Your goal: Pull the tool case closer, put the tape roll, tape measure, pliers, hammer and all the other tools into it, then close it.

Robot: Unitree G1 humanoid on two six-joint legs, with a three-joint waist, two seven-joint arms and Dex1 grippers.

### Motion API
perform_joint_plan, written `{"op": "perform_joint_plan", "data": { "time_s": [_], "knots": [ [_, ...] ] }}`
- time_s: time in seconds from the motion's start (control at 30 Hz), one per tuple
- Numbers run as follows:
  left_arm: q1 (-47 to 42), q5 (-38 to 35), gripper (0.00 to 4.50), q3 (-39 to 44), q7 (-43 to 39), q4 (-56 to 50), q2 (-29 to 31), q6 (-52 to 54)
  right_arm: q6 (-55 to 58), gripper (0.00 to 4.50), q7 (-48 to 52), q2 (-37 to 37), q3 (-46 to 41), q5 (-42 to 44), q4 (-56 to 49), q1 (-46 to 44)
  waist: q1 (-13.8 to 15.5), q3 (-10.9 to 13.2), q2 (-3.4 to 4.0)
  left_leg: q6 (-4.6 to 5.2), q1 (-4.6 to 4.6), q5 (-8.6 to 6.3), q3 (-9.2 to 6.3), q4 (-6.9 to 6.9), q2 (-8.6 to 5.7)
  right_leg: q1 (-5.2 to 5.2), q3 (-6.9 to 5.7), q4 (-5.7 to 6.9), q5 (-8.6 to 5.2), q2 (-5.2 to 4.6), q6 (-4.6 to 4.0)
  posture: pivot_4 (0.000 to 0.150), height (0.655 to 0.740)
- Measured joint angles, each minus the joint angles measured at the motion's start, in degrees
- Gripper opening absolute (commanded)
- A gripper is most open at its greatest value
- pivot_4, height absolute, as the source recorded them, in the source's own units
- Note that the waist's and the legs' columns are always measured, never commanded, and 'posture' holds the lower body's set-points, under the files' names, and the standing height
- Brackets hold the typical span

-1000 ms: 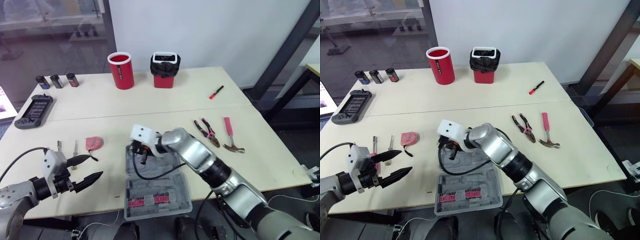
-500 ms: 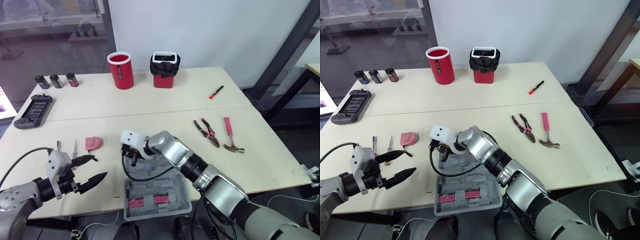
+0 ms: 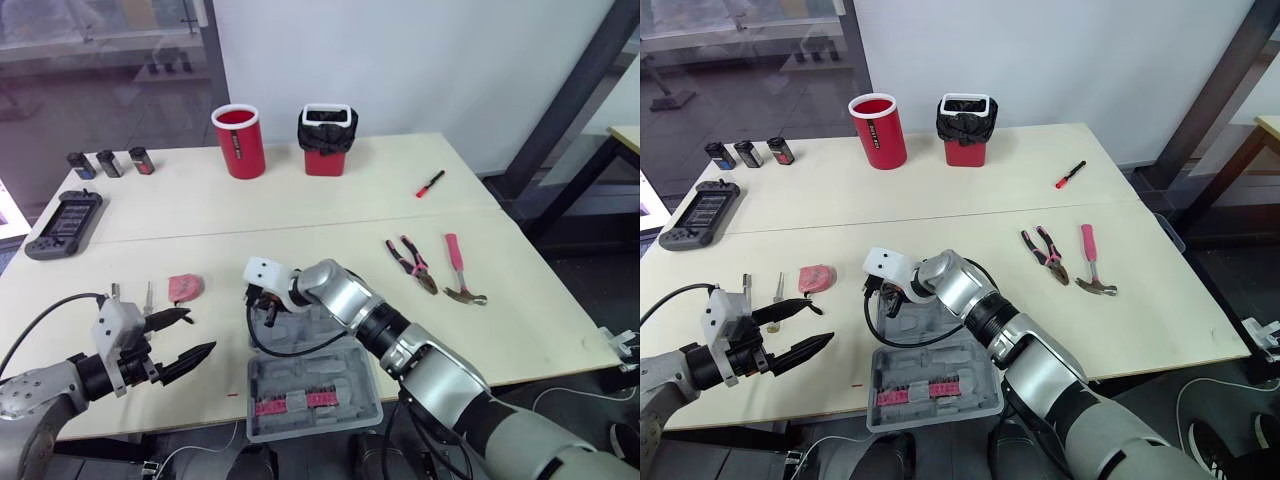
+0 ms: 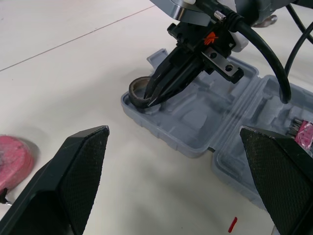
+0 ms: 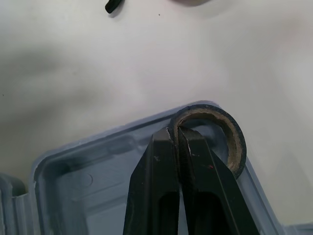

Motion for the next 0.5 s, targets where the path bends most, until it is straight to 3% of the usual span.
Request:
{"op": "perform_joint_plan", "data": {
  "time_s": [0.5],
  "knots": [
    [-0.7, 0.0, 4.50, -0.4, -0.2, 0.5, 0.0, -0.1, -0.1, 0.05, 0.7, 0.7, 0.0, -1.0, 0.0, 1.0, -0.6, 0.0, 0.00, 0.00, 0.01, 0.00, 0.00, 0.00, 0.01, 0.00, 0.00, 0.01, 0.00, 0.01, 0.00, 0.150, 0.7387]
  ]
}}
